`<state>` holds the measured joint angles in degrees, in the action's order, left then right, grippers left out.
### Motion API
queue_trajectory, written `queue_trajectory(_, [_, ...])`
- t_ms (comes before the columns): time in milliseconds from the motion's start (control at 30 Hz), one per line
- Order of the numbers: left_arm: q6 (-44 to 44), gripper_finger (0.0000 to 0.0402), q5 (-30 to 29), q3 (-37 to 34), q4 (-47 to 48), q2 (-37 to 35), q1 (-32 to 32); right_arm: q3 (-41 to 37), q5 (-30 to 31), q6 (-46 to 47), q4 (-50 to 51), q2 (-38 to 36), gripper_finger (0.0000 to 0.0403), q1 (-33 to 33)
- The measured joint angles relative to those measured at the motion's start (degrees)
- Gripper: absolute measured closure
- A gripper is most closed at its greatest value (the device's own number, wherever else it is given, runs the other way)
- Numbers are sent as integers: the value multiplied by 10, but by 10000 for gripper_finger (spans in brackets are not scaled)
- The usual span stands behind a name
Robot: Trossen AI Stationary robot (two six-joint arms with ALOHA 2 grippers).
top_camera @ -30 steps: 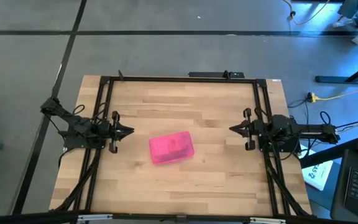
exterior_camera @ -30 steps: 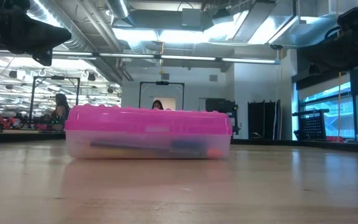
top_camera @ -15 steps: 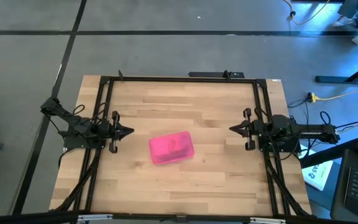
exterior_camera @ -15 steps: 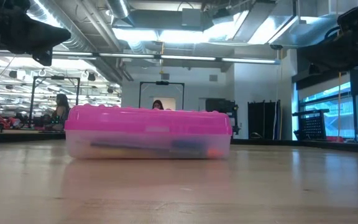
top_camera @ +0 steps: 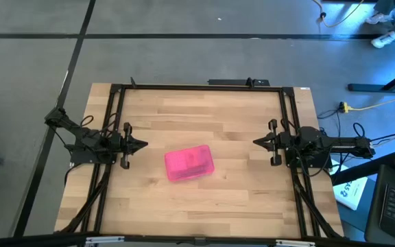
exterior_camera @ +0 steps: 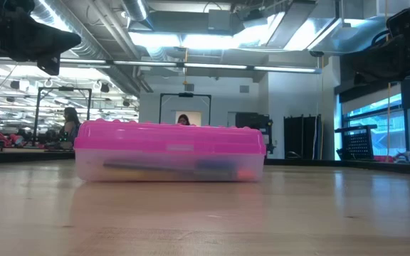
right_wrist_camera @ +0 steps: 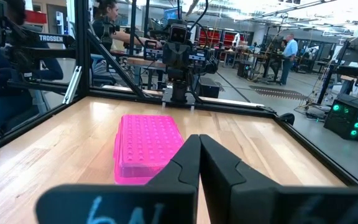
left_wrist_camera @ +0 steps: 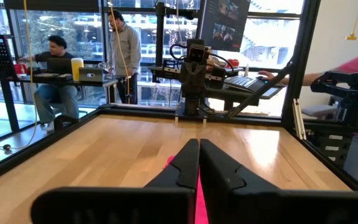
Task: Pack school essentials
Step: Return to Home Position
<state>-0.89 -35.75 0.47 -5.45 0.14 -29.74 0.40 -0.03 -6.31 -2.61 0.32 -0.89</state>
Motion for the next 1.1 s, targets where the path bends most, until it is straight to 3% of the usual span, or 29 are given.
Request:
queue_trajectory(567, [0,366,0,0,0,0,0,0,0,0,0,0,389,0])
queue_trajectory(1100, [0,389,0,0,0,0,0,0,0,0,0,0,389,0])
